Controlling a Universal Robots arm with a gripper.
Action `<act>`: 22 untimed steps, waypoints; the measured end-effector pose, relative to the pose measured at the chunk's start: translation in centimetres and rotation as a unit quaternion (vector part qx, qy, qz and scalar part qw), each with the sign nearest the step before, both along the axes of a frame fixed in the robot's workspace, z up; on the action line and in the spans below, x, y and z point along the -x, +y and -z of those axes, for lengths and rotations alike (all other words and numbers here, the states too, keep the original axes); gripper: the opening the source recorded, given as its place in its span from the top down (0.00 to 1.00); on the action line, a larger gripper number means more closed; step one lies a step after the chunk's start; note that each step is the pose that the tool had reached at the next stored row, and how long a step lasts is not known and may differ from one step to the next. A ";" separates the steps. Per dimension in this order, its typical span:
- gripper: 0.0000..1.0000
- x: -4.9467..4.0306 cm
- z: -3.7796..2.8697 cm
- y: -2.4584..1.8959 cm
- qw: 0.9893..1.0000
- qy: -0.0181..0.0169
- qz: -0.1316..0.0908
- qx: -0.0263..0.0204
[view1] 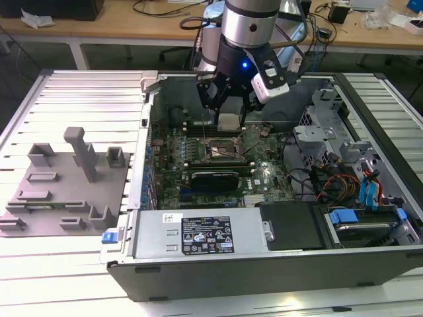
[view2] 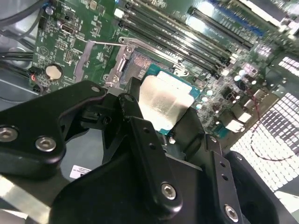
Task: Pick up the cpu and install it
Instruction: 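Pick up the cpu and move it towards the insertion slot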
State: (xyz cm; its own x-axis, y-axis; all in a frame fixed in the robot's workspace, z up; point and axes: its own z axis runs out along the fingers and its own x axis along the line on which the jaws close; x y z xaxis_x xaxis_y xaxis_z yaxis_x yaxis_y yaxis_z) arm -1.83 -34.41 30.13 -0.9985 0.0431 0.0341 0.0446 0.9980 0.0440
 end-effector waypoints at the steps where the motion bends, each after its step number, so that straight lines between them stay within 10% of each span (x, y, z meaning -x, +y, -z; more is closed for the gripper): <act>1: 0.45 0.02 0.17 0.14 1.000 0.000 0.000 0.000; 14: 0.45 0.44 3.63 1.01 1.000 0.000 -0.003 0.000; 22: 0.45 0.48 3.78 1.18 1.000 0.000 -0.003 0.000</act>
